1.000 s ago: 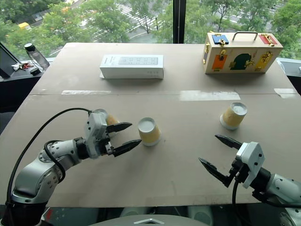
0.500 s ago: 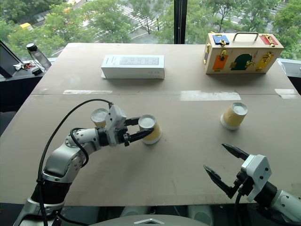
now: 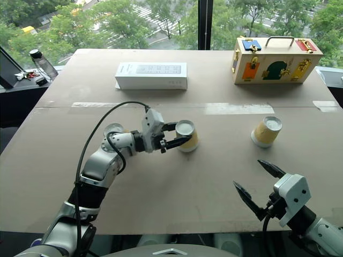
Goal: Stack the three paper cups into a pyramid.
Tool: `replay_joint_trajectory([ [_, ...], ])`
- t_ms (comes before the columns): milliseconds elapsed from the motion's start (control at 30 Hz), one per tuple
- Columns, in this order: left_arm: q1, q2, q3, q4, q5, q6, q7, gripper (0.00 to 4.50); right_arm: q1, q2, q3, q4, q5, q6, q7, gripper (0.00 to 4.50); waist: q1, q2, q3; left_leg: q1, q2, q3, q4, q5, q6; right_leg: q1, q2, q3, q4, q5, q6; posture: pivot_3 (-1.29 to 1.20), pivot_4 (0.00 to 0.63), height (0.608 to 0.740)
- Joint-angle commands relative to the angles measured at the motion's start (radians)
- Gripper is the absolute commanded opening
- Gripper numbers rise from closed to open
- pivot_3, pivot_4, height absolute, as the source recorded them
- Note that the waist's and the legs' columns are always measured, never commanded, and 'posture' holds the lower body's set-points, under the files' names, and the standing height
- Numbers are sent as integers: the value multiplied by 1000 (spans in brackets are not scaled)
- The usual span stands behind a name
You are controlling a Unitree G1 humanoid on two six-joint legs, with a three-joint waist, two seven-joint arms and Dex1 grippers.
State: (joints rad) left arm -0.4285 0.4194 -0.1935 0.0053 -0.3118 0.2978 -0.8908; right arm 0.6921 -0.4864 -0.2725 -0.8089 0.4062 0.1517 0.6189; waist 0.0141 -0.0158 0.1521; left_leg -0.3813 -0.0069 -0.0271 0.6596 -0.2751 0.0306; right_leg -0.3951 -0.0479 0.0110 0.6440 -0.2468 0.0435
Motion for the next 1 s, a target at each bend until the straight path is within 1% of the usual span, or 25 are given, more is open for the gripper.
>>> replay_joint_trajectory([
  [33, -33, -31, -7, 47, 18, -52, -18, 2412, -7, 10, -6, -45, 3, 10, -31, 4500, 0, 0, 0, 0, 0, 0, 0, 0, 0, 0, 0, 0, 0, 0, 0, 0, 150, 740],
  [67, -38, -38, -8, 60, 20, -59, -22, 3458, -6, 11, -6, -47, 3, 14, -36, 4500, 0, 0, 0, 0, 0, 0, 0, 0, 0, 0, 0, 0, 0, 0, 0, 0, 150, 740],
  [133, -41, -49, 5, 61, 9, -58, -26, 4222, -4, 14, -9, -52, -1, 22, -49, 4500, 0, 0, 0, 0, 0, 0, 2, 0, 0, 0, 0, 0, 1, 0, 0, 0, 150, 740],
  [167, -36, -43, 17, 46, -3, -44, -29, 4441, -6, 21, -16, -56, 0, 31, -65, 4500, 0, 0, 0, 0, 0, 0, 2, 0, 0, 0, 0, 0, 1, 0, 0, 0, 150, 740],
  [267, 1, -13, 65, -43, -78, 34, -47, 4441, -33, 47, -37, -66, 8, 70, -129, 4500, -4, 0, 0, 0, 0, 0, 2, 0, 0, 0, 0, 0, 1, 0, 0, 0, 150, 740],
  [433, 97, 73, 139, -224, -184, 148, -65, 4441, -130, 74, -62, -74, 10, 162, -246, 4500, -7, 1, 0, 0, 2, 0, 2, 0, 0, 0, -3, 1, 2, 0, 0, 0, 150, 740],
  [533, 178, 122, 178, -304, -184, 146, -52, 4441, -215, 74, -67, -45, -19, 227, -315, 4500, -1, 1, 0, 0, 2, -1, 2, 0, 0, 0, -3, -1, 2, 0, 0, 0, 150, 740],
  [567, 218, 132, 204, -332, -216, 165, -55, 4441, -253, 70, -67, -27, -21, 258, -335, 4500, -2, 1, 0, 0, 2, 0, 2, 0, 0, 0, -3, 0, 2, 0, -1, 0, 150, 740],
  [633, 276, 135, 241, -359, -241, 110, -84, 4441, -319, 59, -72, 13, -36, 304, -366, 4500, -2, 1, 0, 0, 2, 1, 2, 0, 0, 0, -4, 1, 2, 0, -1, 0, 150, 740],
  [700, 326, 183, 262, -408, -295, 146, -138, 4441, -396, 56, -84, 71, -26, 344, -388, 4500, -2, 1, 0, 0, 1, 1, 3, 0, 0, 0, -4, 1, 2, 0, -1, 0, 150, 740],
  [767, 371, 225, 284, -460, -370, 194, -190, 4441, -464, 49, -92, 139, -11, 375, -389, 4500, 9, 2, 1, 0, 1, 1, 3, 0, 0, 0, -4, 1, 2, -1, -2, 0, 150, 740],
  [800, 391, 237, 290, -476, -383, 195, -203, 4441, -489, 41, -93, 170, -7, 385, -383, 4500, -3, 1, 1, -1, 0, -2, 3, 0, 0, 0, -4, -2, 2, -1, -2, 0, 150, 740],
  [833, 412, 249, 301, -492, -399, 197, -209, 4441, -524, 27, -87, 218, -19, 383, -371, 4500, -8, 2, 1, -1, 2, 0, 4, 0, 0, 0, -3, 0, 2, -1, -3, 0, 150, 740],
  [1000, 482, 285, 340, -549, -446, 196, -215, 4441, -650, 0, -86, 390, -18, 388, -337, 4500, -15, 3, 1, -1, 1, 2, 4, 0, 0, 0, -2, 1, 2, -1, -2, 0, 150, 740],
])
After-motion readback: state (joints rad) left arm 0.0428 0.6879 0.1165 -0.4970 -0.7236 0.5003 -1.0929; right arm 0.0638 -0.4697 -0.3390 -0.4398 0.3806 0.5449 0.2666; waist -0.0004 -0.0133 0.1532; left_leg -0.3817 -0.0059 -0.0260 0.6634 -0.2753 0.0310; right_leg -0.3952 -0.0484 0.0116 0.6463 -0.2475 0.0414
